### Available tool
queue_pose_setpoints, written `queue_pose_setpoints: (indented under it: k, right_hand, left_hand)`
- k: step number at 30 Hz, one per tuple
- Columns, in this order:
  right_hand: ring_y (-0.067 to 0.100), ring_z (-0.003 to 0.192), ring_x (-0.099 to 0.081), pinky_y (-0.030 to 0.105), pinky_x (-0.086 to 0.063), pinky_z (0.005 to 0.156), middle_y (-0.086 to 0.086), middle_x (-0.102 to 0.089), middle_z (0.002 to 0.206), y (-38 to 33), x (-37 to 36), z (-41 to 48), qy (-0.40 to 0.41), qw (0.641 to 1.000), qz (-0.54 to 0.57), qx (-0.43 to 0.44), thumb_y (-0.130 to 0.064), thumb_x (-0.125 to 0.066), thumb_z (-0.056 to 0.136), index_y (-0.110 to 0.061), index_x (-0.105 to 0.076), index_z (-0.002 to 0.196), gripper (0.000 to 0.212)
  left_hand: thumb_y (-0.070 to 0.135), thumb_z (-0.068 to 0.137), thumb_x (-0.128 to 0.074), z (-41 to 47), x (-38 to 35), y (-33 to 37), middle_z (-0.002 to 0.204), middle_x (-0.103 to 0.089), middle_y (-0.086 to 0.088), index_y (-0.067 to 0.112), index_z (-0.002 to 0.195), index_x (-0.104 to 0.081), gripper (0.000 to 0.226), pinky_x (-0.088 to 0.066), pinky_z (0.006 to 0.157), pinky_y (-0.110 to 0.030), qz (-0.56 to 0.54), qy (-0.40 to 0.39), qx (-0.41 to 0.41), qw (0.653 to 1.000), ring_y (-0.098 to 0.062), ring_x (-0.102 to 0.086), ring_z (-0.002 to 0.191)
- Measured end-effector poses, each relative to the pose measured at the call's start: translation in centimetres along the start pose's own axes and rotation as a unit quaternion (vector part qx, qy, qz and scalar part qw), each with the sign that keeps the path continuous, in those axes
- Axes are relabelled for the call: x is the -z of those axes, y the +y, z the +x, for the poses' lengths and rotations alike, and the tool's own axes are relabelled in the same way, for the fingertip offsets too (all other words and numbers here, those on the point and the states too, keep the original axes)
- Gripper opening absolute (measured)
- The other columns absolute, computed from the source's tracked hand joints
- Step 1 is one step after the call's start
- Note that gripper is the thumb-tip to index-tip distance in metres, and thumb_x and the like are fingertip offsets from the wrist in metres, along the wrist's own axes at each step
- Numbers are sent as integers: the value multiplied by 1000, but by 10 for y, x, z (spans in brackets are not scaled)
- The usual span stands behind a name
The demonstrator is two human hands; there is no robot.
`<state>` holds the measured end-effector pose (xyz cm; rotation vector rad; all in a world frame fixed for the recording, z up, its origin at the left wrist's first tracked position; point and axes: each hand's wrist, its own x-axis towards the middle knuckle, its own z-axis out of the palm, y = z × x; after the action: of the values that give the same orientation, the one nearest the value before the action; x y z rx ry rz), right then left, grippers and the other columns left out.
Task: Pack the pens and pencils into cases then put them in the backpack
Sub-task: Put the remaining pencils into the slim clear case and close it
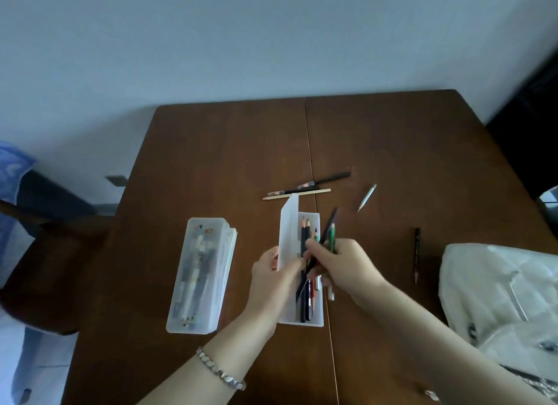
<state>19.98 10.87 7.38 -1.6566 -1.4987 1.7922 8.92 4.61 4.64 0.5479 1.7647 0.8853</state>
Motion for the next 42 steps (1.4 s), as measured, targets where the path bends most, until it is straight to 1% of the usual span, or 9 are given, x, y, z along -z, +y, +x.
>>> queue_pose_setpoints:
  k: [4,9,16,20,25,31,36,39,42]
  right_hand:
    - [5,43,-56,14,-46,41,-2,-58,59,13,-16,-4,26,996,-83,14,-1,-51,84,-13,-57,71,19]
    - [18,96,-62,21,-52,75,6,-58,114,17,-19,-14,44,988,-141,37,-11,-53,90,-11,-48,130,40]
    - [16,90,-62,19,-48,76,6,-67,106,35,44,-2,131,959,-238,87,-11,-55,88,-9,-66,110,24]
    - [35,110,-54,37,-45,91,22,-40,133,74,102,57,168,908,-374,-89,-11,-48,92,-7,-38,134,44]
    - [32,102,-55,36,-48,84,24,-44,120,102,122,93,180,837,-485,-178,-5,-40,91,-14,-25,139,51]
    - [28,84,-62,35,-52,75,14,-58,105,85,108,114,137,951,-262,-95,-13,-46,88,-7,-58,108,23]
    - [23,95,-62,30,-48,83,12,-66,102,51,116,131,122,987,-109,-15,-4,-61,84,-10,-54,123,41]
    - [26,102,-50,34,-41,87,14,-52,113,37,126,146,140,939,-315,-1,-36,-52,92,-11,-56,106,29]
    - [30,113,-41,39,-35,98,13,-41,124,32,135,163,131,785,-602,59,-29,-39,97,-9,-51,116,30]
  left_hand:
    - [45,76,-64,-7,-13,0,133,-49,-1,22,131,-48,62,-56,77,-19,-33,4,3,999,-16,-55,109]
    - [30,91,-56,-14,-25,1,126,-53,2,22,130,-48,41,-43,76,-18,-52,42,13,998,-11,-53,98]
    - [30,91,-53,-5,-36,12,109,-57,1,12,122,-52,36,-38,60,-14,-14,11,37,999,-10,-53,86]
    - [33,90,-55,3,-43,22,139,-43,-1,21,137,-39,51,-36,88,-26,19,16,44,999,-15,-44,116]
    - [36,90,-56,16,-53,28,144,-39,-1,22,138,-37,54,-37,100,-36,49,21,58,997,-19,-40,128]
    - [36,90,-55,39,-57,33,143,-39,-2,22,137,-38,52,-37,98,-35,56,32,64,996,-19,-40,127]
    - [36,89,-56,61,-57,39,138,-42,-2,21,136,-40,52,-35,86,-29,46,38,75,995,-16,-44,115]
    - [37,89,-56,72,-57,42,127,-46,0,20,131,-44,46,-37,71,-15,35,30,71,996,-8,-47,91]
    - [36,89,-55,81,-55,44,132,-46,-4,17,131,-45,47,-38,68,-17,31,22,58,998,-10,-47,101]
